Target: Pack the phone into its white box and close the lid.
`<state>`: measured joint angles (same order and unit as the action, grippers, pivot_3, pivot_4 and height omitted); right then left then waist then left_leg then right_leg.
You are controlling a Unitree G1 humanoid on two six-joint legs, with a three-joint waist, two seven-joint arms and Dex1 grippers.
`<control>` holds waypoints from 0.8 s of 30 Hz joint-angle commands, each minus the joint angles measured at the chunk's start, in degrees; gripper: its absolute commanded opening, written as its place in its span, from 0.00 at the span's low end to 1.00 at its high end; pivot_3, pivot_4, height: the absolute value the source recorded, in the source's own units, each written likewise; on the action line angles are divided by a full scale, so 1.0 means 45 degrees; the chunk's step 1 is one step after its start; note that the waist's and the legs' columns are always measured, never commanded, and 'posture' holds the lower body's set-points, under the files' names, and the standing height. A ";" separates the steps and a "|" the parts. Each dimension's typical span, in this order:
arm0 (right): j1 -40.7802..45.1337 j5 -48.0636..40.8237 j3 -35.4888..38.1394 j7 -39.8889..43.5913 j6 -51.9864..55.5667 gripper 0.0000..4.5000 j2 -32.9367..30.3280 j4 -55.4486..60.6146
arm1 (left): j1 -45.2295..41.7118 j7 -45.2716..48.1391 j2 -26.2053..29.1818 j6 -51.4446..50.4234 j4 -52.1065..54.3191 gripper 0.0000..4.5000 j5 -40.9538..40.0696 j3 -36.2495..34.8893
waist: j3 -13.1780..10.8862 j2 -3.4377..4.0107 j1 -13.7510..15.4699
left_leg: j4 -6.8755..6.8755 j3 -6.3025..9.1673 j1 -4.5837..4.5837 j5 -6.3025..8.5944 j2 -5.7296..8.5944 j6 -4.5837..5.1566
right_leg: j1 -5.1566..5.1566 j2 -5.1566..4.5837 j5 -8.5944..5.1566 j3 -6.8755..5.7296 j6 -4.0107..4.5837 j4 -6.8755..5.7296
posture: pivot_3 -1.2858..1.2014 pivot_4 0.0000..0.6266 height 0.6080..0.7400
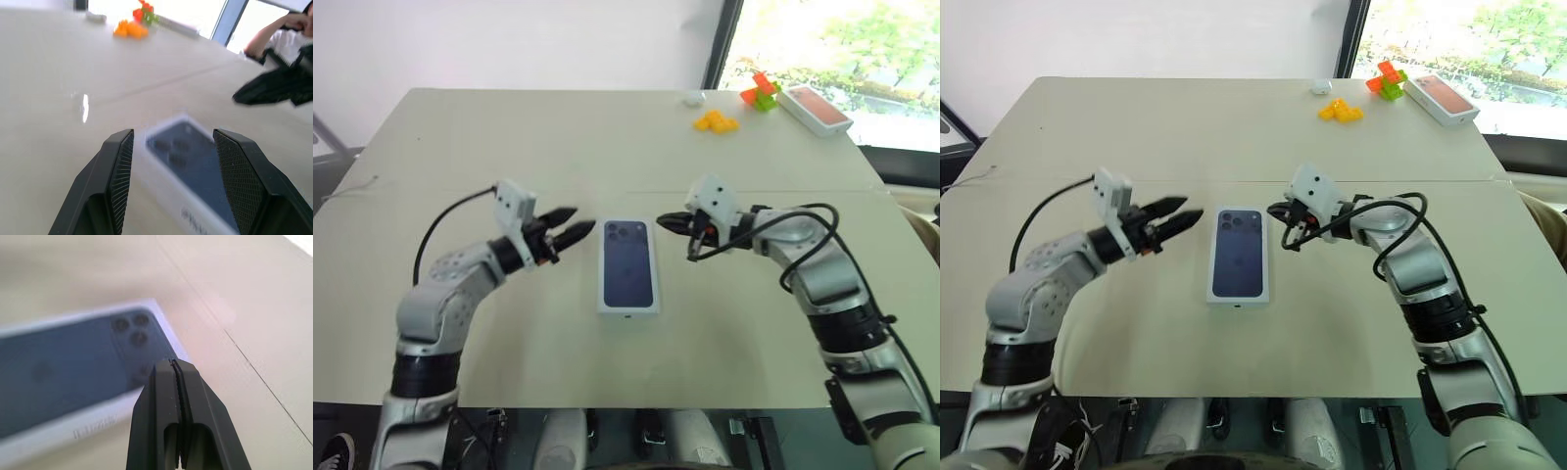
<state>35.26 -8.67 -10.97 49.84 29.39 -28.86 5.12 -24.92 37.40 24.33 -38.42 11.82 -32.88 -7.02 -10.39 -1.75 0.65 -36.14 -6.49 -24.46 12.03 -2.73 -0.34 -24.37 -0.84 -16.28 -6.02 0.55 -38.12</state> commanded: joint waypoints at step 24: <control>-0.2121 -0.2558 0.0277 -0.0050 0.3695 0.01 0.0024 0.3659 | 0.2676 0.0385 0.1000 -0.1018 0.2458 0.60 -0.0140 0.0978 | 0.0022 0.0010 -0.0096 | 0.0000 0.0003 0.0028 -0.0004 -0.0006 -0.0009 | 0.0014 -0.0008 0.0013 0.0001 0.0017 -0.0024 | 0.52 0.24 0.98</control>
<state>26.47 -18.31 -9.92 48.51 45.00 -28.10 18.97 -14.07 38.43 28.22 -42.65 20.97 -33.12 -3.06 -10.29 -1.70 0.22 -36.15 -6.48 -24.32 12.01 -2.76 -0.38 -24.30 -0.88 -16.26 -6.01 0.55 -38.23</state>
